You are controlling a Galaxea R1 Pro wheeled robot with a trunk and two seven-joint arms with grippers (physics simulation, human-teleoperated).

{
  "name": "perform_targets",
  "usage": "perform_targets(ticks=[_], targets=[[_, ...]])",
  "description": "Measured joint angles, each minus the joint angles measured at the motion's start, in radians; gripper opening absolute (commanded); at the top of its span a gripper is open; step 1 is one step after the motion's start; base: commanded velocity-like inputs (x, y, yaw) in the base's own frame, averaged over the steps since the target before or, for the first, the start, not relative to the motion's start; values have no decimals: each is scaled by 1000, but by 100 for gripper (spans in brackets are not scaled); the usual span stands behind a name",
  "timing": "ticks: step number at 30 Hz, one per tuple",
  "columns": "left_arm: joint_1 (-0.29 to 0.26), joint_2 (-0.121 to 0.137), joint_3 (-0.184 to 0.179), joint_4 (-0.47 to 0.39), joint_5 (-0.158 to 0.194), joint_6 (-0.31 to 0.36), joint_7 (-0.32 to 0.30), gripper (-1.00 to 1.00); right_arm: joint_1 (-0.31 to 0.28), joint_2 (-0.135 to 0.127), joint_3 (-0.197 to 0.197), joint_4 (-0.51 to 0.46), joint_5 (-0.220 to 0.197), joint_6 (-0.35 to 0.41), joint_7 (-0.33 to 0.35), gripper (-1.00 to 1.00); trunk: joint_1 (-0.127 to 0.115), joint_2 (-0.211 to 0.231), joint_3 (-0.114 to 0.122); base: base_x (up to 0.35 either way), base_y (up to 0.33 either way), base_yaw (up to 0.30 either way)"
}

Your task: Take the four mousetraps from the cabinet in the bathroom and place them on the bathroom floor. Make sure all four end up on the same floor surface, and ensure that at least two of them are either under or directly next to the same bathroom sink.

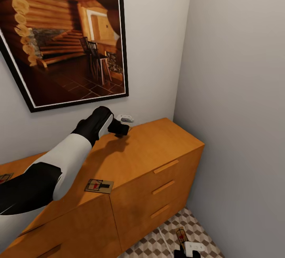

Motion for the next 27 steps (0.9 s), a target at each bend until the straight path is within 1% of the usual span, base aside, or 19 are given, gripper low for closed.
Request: perform_targets(ticks=[5,27], targets=[[0,-1,0,0,0,1,0,-100,0,-4,0,0,1,0,0,-100,0,0,0,0,0,0],[0,0,0,2,0,1,0,-100,0,-3,1,0,0,3,-2,-100,0,0,0,0,0,0]])
